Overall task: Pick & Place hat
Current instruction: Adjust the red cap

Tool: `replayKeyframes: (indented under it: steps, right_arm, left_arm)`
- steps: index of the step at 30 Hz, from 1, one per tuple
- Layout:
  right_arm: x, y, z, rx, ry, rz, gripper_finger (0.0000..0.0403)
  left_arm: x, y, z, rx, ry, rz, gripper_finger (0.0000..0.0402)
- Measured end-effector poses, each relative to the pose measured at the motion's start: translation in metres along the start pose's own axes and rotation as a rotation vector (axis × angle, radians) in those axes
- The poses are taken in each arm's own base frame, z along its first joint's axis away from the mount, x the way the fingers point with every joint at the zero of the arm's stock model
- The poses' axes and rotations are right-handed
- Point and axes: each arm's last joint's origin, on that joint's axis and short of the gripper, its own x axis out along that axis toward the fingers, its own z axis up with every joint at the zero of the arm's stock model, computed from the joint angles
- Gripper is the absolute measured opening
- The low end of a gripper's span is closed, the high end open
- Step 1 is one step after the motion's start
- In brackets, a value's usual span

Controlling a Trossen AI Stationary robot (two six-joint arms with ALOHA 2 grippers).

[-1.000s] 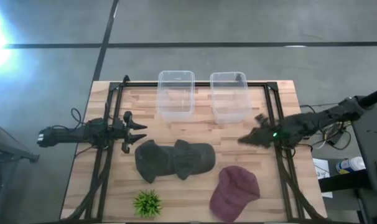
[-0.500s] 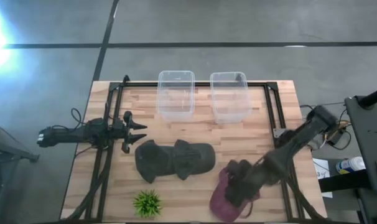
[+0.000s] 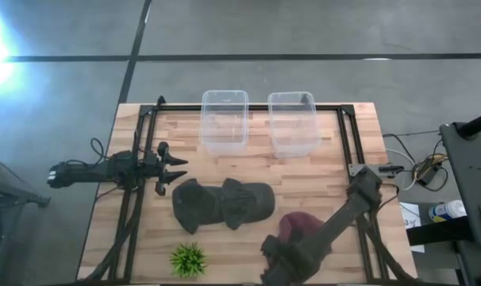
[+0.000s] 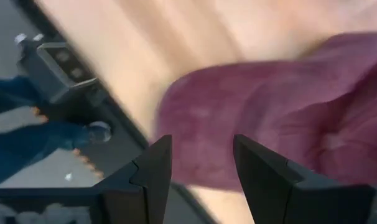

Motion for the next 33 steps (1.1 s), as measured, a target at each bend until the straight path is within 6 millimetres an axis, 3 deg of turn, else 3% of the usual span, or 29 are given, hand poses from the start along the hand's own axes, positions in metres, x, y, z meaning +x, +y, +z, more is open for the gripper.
replayKeyframes:
  steps: [6, 14, 22, 26, 30, 33]
  right_arm:
    - [0.016, 0.026, -0.004, 0.083, 0.095, 0.048, 0.0166]
    - [0.034, 0.031, -0.014, 0.281, 0.186, 0.068, 0.0166]
    - [0.082, 0.006, -0.015, 0.337, 0.222, -0.149, 0.0166]
    - [0.091, -0.017, -0.02, 0.408, 0.227, -0.305, 0.0166]
    - [0.082, -0.043, -0.024, 0.526, 0.151, -0.503, 0.0166]
    - [0.062, -0.053, -0.024, 0.567, 0.107, -0.483, 0.0166]
  left_arm:
    - [0.0, 0.0, 0.0, 0.0, 0.0, 0.0, 0.0169]
    - [0.0, 0.0, 0.0, 0.0, 0.004, -0.001, 0.0169]
    - [0.001, 0.0, -0.001, 0.0, 0.01, 0.0, 0.0169]
    - [0.001, 0.0, -0.001, 0.001, 0.01, 0.0, 0.0169]
    - [0.001, 0.0, -0.001, 0.001, 0.011, 0.0, 0.0169]
    - [0.001, 0.0, -0.001, 0.001, 0.011, 0.0, 0.0169]
